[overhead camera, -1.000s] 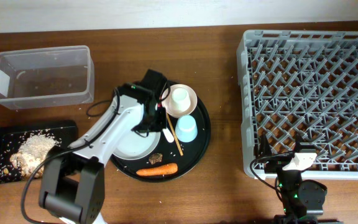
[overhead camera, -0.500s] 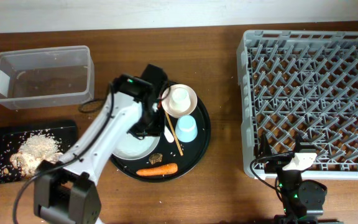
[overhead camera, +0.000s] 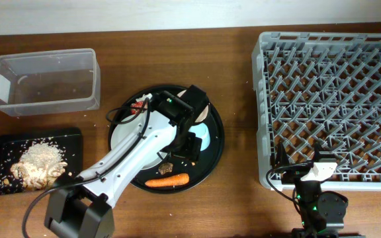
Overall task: Sort waste into correct bins and load items into the dishwasher rack
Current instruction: 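Return the emptied plate to the round tray with the left gripper, then lower the left gripper onto the carrot and grasp it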
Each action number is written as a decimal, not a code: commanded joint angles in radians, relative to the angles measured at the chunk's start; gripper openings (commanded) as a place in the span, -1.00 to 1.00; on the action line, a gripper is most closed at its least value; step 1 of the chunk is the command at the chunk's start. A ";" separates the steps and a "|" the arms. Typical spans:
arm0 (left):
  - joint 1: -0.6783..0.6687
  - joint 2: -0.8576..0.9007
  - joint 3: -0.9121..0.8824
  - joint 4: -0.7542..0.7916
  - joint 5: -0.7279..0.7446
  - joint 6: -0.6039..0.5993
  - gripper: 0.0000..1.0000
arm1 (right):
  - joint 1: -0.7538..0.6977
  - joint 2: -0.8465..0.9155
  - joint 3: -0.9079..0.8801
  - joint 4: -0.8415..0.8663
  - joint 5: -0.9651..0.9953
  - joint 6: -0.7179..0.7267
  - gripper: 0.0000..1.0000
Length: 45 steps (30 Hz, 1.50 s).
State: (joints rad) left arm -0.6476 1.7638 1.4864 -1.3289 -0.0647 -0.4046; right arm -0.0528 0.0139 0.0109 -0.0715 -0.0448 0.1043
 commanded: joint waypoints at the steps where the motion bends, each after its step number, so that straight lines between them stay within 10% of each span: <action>1: 0.003 -0.020 -0.013 -0.048 -0.109 -0.010 0.99 | -0.005 -0.008 -0.005 -0.004 0.004 0.000 0.97; 11: 0.187 -0.039 -0.013 -0.093 -0.147 -0.122 0.99 | -0.005 -0.008 -0.005 -0.004 0.004 0.000 0.97; 45: 0.040 -0.038 -0.275 0.144 0.088 -0.117 0.69 | -0.005 -0.008 -0.005 -0.004 0.004 0.000 0.97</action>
State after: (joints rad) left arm -0.6048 1.7451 1.2266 -1.1496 0.0265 -0.5098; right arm -0.0528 0.0139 0.0109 -0.0715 -0.0448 0.1047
